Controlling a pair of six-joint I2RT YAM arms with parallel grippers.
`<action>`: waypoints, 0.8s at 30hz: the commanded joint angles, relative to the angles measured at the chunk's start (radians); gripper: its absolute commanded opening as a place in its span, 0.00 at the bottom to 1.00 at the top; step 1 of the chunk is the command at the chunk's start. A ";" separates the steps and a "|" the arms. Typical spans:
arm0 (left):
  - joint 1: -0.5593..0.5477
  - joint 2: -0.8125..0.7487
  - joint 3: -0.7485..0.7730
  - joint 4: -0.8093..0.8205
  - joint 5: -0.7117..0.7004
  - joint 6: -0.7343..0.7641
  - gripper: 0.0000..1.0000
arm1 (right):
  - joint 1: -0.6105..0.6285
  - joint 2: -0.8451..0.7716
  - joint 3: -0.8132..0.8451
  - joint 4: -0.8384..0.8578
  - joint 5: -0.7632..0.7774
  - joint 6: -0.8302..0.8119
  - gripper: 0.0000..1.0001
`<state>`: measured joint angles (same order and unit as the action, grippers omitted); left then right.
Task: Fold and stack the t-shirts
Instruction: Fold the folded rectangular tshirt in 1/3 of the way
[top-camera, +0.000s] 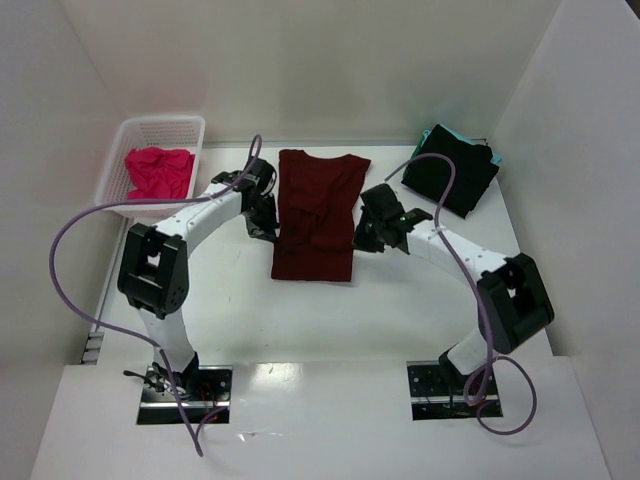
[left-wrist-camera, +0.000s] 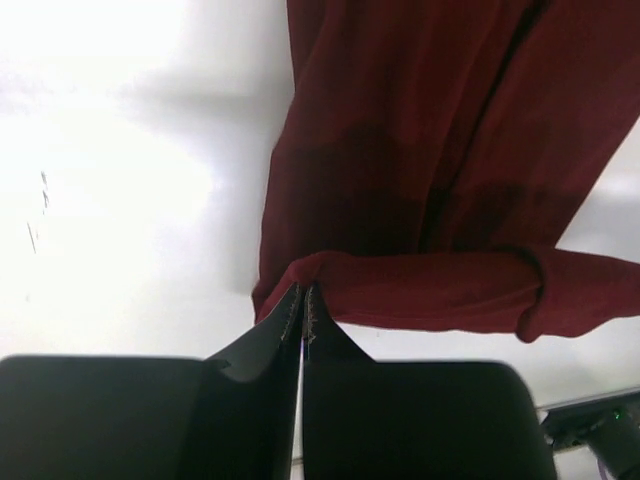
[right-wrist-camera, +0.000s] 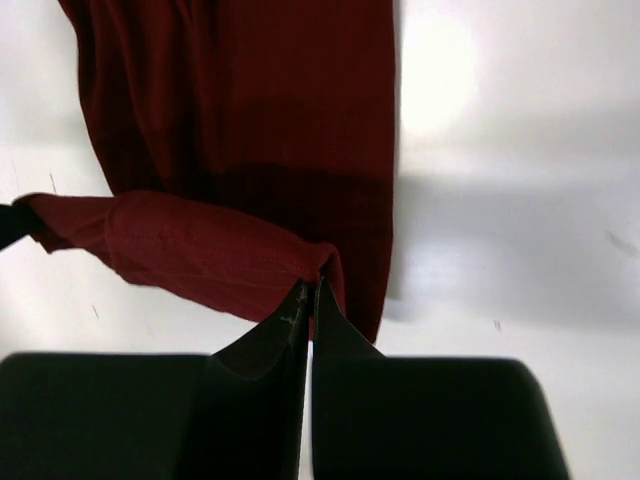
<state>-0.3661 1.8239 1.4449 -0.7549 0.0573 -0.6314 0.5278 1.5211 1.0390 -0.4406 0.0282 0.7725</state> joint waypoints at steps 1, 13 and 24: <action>0.030 0.056 0.090 -0.001 0.002 0.069 0.00 | -0.034 0.077 0.108 0.051 0.015 -0.069 0.00; 0.087 0.308 0.331 -0.001 0.078 0.148 0.00 | -0.108 0.316 0.296 0.066 0.006 -0.111 0.00; 0.160 0.385 0.371 0.023 0.093 0.163 0.00 | -0.120 0.445 0.414 0.080 -0.013 -0.127 0.06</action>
<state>-0.2442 2.1846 1.7602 -0.7397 0.1553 -0.4996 0.4221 1.9513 1.3751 -0.4038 -0.0028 0.6717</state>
